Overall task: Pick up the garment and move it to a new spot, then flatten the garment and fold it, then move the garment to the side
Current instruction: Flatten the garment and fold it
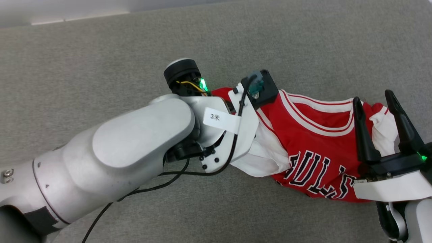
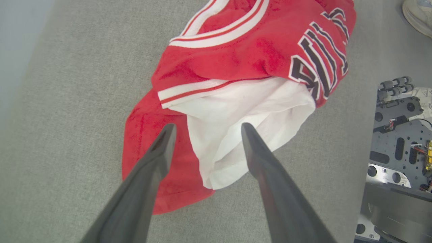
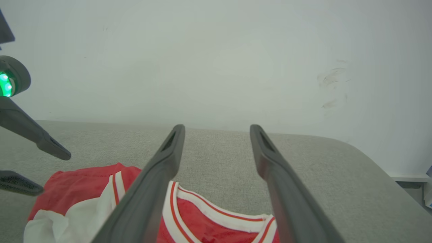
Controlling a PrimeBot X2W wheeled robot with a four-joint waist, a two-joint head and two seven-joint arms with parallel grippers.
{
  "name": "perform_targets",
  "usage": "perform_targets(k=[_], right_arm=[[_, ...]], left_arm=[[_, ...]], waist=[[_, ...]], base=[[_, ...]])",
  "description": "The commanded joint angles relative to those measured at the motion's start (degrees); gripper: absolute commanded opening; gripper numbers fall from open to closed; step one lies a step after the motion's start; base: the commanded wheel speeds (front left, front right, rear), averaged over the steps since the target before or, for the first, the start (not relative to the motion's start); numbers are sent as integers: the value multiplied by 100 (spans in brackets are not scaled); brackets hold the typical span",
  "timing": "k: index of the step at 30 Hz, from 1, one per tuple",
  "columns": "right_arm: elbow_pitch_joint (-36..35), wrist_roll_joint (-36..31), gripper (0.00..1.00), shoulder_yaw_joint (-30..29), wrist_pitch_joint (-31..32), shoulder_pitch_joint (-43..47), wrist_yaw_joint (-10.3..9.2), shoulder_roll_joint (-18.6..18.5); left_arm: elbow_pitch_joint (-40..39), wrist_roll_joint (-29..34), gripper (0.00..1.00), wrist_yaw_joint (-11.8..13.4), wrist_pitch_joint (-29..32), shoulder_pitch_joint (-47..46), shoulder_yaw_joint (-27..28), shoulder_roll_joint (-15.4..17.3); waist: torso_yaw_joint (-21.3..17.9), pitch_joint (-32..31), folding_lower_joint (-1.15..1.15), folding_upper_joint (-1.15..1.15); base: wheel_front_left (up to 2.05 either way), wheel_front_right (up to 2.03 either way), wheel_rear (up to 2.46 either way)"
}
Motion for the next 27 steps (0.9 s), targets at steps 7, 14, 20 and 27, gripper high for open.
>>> perform_targets(k=[7, 14, 20, 27], right_arm=[[-32, -13, 100, 87, -13, -291, -2, 120], [-48, -42, 100, 124, -13, -497, -2, 209], [-18, -84, 100, 120, -13, -546, -2, 248], [52, -113, 100, -31, -13, -333, -2, 171]], left_arm=[[-410, 344, 100, 1, 1261, 563, -30, 51], [-590, 704, 100, 1, 1900, 1098, -76, 258], [-763, 909, 0, 0, 2080, 1226, -108, 379], [-944, 1054, 0, 1, 1322, 862, -35, 502]], waist=[[-303, 457, -1, 0], [-430, 721, -1, 0], [-411, 722, -1, 0], [-145, 223, -1, 0]], base=[[0, 0, 0], [0, 0, 0], [0, 0, 0], [0, 0, 0]])
